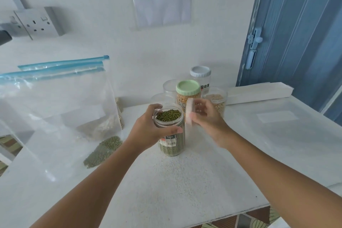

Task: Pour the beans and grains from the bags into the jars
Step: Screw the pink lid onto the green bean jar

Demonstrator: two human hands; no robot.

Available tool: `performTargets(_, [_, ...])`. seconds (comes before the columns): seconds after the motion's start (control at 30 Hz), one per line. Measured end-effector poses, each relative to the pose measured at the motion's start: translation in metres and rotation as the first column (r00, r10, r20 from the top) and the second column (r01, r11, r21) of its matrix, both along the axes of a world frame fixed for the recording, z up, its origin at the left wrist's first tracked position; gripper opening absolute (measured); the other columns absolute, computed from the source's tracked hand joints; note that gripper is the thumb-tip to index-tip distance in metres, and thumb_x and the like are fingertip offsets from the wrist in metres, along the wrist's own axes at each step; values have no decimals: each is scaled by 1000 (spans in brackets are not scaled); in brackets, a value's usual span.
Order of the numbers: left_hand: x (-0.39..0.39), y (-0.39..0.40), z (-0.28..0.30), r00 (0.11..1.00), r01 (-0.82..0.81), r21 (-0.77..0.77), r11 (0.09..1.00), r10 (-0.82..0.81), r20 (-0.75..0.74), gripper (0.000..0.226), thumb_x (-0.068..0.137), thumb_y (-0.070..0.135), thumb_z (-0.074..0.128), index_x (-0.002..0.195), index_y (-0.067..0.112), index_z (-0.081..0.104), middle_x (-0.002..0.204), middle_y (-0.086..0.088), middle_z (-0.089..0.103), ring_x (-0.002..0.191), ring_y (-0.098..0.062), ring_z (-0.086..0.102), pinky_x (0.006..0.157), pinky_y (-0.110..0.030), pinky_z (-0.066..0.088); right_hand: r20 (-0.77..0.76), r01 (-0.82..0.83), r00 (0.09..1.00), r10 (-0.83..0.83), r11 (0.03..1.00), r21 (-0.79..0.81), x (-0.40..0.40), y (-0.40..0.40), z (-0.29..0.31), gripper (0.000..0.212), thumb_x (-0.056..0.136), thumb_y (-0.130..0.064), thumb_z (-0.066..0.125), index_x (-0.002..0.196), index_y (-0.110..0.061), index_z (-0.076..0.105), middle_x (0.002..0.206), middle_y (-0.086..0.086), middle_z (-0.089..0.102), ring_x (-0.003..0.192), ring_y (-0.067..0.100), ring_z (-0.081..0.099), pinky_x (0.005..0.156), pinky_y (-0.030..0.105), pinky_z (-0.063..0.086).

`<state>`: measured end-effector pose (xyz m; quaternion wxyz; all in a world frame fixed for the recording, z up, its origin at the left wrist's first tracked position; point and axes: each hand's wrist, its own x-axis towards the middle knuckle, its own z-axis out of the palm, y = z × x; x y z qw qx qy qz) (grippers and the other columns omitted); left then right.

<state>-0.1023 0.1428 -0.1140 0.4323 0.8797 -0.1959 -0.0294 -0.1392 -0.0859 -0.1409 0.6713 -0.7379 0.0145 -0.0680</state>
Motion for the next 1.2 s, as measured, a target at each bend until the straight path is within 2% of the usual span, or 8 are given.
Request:
performTargets(0.1, [1, 0, -3, 1000, 9, -33, 999, -9, -12, 96, 58, 62, 93, 138, 35, 47, 117, 24, 63, 97, 12, 62, 71, -9, 45, 49, -101, 992, 115, 968, -231, 4, 15, 34, 83, 69, -63, 77, 142, -34, 52, 132, -11, 57, 118, 8, 61, 89, 36, 60])
performTargets(0.27, [7, 5, -11, 998, 32, -97, 995, -37, -54, 93, 52, 52, 101, 130, 42, 52, 114, 21, 69, 100, 12, 63, 76, -14, 50, -60, -233, 959, 275, 656, -717, 17, 34, 72, 80, 83, -63, 75, 153, -38, 45, 154, -13, 38, 141, 5, 34, 112, 32, 34])
performTargets(0.47, [11, 8, -19, 995, 35, -171, 985, -49, -81, 94, 51, 45, 104, 131, 40, 55, 116, 20, 69, 103, 4, 65, 90, -31, 57, -179, -321, 939, 293, 566, -759, 32, 33, 91, 88, 68, -68, 83, 145, -41, 54, 146, -21, 50, 132, 0, 49, 108, 28, 45])
performTargets(0.63, [14, 8, -22, 994, 40, -181, 983, -58, -93, 89, 52, 40, 104, 126, 43, 55, 111, 26, 69, 100, 3, 66, 92, -34, 59, -269, -374, 924, 270, 500, -781, 37, 41, 101, 78, 72, -58, 85, 142, -42, 56, 133, -21, 56, 98, -4, 60, 67, 14, 43])
performTargets(0.8, [13, 8, -23, 993, 45, -211, 976, -68, -99, 92, 51, 44, 104, 129, 43, 55, 113, 24, 70, 105, 2, 67, 93, -36, 60, -177, -205, 979, 104, 456, -866, 29, 50, 94, 85, 61, -84, 76, 126, -32, 60, 118, -13, 55, 104, 9, 59, 77, 29, 51])
performTargets(0.9, [12, 7, -24, 994, 45, -227, 973, -67, -89, 89, 52, 42, 104, 127, 41, 56, 112, 24, 70, 104, 3, 67, 92, -35, 59, -75, -51, 997, -31, 471, -881, 17, 57, 70, 105, 59, -101, 56, 131, -24, 56, 126, -5, 49, 117, 16, 54, 93, 39, 50])
performTargets(1.0, [10, 6, -25, 995, 40, -234, 972, -59, -75, 90, 48, 49, 100, 126, 41, 56, 110, 22, 70, 100, 4, 66, 86, -28, 57, -36, 30, 995, -88, 645, -763, 5, 66, 44, 109, 65, -101, 48, 142, -23, 48, 136, -3, 45, 131, 17, 45, 106, 44, 44])
performTargets(1.2, [9, 7, -27, 997, 41, -235, 971, -57, -60, 91, 50, 47, 99, 130, 39, 56, 111, 23, 69, 97, 5, 63, 84, -22, 50, -94, -51, 995, 19, 934, -353, -22, 55, 31, 75, 78, -68, 77, 138, -35, 45, 131, -18, 55, 121, -1, 54, 96, 24, 50])
